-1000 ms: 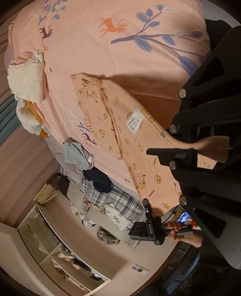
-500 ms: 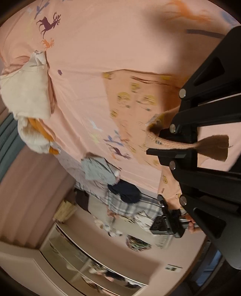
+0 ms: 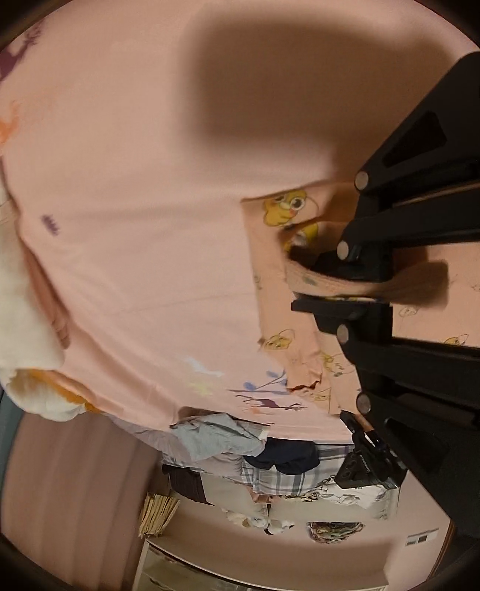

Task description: Fold small clothes

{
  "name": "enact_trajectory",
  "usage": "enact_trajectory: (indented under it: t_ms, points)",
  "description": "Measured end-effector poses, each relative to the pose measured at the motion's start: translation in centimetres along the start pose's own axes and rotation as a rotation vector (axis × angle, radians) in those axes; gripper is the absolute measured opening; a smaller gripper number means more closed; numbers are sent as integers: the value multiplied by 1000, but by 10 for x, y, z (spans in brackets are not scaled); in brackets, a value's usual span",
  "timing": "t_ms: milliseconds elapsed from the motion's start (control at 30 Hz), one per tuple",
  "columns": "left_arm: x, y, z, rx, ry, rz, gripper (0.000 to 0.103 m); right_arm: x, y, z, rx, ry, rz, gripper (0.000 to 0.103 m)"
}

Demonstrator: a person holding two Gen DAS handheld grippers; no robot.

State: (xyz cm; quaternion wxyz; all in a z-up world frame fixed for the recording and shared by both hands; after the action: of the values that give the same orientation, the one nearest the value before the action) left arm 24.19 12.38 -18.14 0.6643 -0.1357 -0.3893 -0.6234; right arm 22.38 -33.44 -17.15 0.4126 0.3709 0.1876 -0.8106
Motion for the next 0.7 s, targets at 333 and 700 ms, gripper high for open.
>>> enact_trajectory:
  t_ms: [333,700]
  points:
    - [24,-19,23,-62,-48,-140,0,-1,-28,33,-69,-10,117,14]
    - [-20,24,13,134,-233,372,0,-1,30,19,-18,280,-284,12]
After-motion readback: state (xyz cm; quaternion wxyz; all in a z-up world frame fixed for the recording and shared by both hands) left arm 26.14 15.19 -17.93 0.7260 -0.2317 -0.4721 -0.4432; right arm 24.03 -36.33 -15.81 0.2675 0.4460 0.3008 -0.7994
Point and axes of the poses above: each gripper's, at about its wrist camera, not at the fingertips, and z roughly against the way its jaws point, x to its right, y to its top, the point moved 2 cm from there along -z, roughly the way its jaws point, and after that the axes turned 15 degrees about -z, right-handed, at the moved point
